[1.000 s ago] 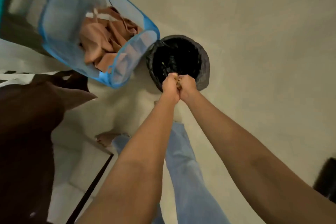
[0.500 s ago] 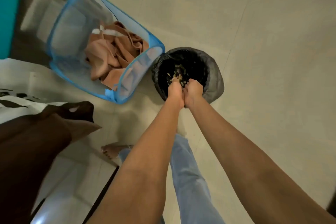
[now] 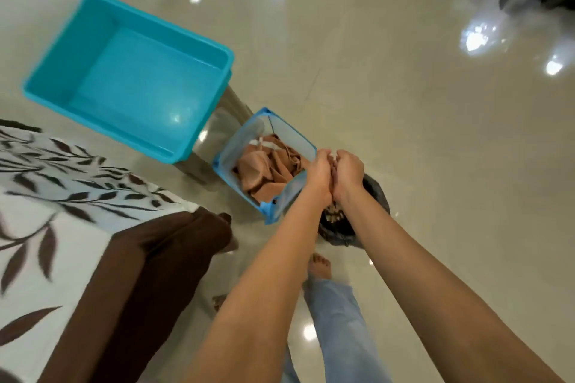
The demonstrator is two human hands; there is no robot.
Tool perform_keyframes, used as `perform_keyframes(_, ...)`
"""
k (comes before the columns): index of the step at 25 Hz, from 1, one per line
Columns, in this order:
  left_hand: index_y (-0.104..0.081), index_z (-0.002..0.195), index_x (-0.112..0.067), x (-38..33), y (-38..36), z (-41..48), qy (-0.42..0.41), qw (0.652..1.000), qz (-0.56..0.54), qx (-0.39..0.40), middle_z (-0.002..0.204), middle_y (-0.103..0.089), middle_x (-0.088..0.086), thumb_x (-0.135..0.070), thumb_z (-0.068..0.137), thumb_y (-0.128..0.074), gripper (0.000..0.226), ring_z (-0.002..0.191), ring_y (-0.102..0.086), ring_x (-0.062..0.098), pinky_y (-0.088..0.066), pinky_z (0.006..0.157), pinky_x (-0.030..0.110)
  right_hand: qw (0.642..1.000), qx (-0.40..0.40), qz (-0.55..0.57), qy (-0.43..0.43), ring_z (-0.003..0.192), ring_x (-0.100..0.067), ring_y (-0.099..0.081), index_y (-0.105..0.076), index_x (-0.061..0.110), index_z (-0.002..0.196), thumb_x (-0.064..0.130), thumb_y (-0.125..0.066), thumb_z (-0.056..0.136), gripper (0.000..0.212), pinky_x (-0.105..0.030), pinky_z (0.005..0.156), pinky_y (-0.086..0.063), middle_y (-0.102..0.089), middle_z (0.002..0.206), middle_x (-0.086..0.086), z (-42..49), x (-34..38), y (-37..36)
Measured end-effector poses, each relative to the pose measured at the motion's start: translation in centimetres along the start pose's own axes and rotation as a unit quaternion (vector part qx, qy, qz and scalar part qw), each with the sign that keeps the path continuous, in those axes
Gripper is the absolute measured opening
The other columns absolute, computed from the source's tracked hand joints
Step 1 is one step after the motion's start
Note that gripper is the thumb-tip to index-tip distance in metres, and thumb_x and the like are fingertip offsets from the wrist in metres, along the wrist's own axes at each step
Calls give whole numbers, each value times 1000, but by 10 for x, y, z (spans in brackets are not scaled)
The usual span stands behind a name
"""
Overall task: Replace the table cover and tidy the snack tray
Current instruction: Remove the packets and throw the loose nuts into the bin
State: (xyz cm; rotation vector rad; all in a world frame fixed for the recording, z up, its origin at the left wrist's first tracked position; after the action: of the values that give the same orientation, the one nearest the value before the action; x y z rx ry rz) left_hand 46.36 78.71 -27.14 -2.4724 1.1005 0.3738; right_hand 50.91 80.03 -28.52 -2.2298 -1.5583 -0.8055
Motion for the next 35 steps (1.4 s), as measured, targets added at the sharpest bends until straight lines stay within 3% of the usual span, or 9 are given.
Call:
perform_keyframes(5,-65,99,-6,-82,61,-95,-125,991,32,-39,94,-58,5,-31,98,-41,34,93,-59,23,-46,77,29,983,155,-77,54,53,-10,-53,-52,20,73,20,-47,92,19,-26,55,-45,-54,64,3,-119,23,-74)
perform_keyframes(8,-66,88,-9,-129,128,-161,-230,971,-2,-61,88,-62,10,-24,101,-37,36,76,-57,19,-46,62,24,961,247,-94,86,62,-15,-50,-50,17,72,13,-44,95,25,-27,59,-40,-51,70,-4,-205,12,-133)
perform_keyframes(11,-64,103,-13,-165,215,-229,-299,949,-23,-96,96,-62,9,-27,101,-34,33,80,-54,16,-38,58,22,931,312,-121,144,57,-11,-54,-53,16,67,5,-47,92,28,-27,54,-39,-54,68,-5,-295,-10,-189)
perform_keyframes(17,-62,115,-10,-174,412,-355,-392,878,-173,-215,104,-60,4,-30,102,-34,37,92,-55,16,-42,80,29,817,479,-261,186,65,-12,-48,-56,19,71,14,-50,90,21,-28,61,-41,-53,70,0,-464,-113,-284)
perform_keyframes(22,-60,119,-10,-113,563,-443,-423,805,-250,-333,100,-59,4,-30,103,-33,37,92,-55,18,-44,75,28,709,583,-356,177,54,-11,-41,-52,20,63,16,-50,86,23,-27,54,-37,-47,57,4,-585,-241,-316)
perform_keyframes(25,-62,116,-13,-61,633,-487,-418,754,-282,-420,111,-62,3,-29,99,-44,30,98,-58,16,-47,74,24,650,628,-392,171,61,-13,-41,-60,13,78,18,-51,89,15,-28,54,-36,-46,70,-1,-639,-311,-317)
perform_keyframes(27,-62,107,-20,-25,668,-511,-405,727,-273,-482,112,-63,0,-34,96,-49,21,102,-58,16,-49,83,27,600,653,-413,207,70,-18,-43,-62,-3,103,18,-48,92,27,-33,62,-39,-48,76,-4,-667,-349,-317)
perform_keyframes(30,-59,116,-19,23,714,-541,-378,686,-270,-560,116,-61,-1,-34,96,-49,27,109,-56,17,-47,93,32,464,682,-462,324,85,-18,-53,-61,6,118,18,-44,94,32,-39,81,-47,-61,94,-3,-707,-397,-318)
perform_keyframes(35,-56,117,-21,64,789,-563,-316,650,-226,-653,122,-59,1,-15,98,-42,24,108,-58,19,-50,85,32,92,679,-512,518,114,-29,-55,-48,3,134,6,-40,95,40,-30,88,-42,-56,128,-17,-761,-482,-349)
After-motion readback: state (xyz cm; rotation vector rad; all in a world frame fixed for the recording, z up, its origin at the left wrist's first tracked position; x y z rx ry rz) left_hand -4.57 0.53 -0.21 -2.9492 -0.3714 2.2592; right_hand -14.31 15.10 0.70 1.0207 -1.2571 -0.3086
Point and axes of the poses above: each hand's wrist, its own z-axis towards the middle knuckle, its own y-axis out of the back of the hand, x = y × z, the point moved 1 cm from there along z, towards the middle knuckle
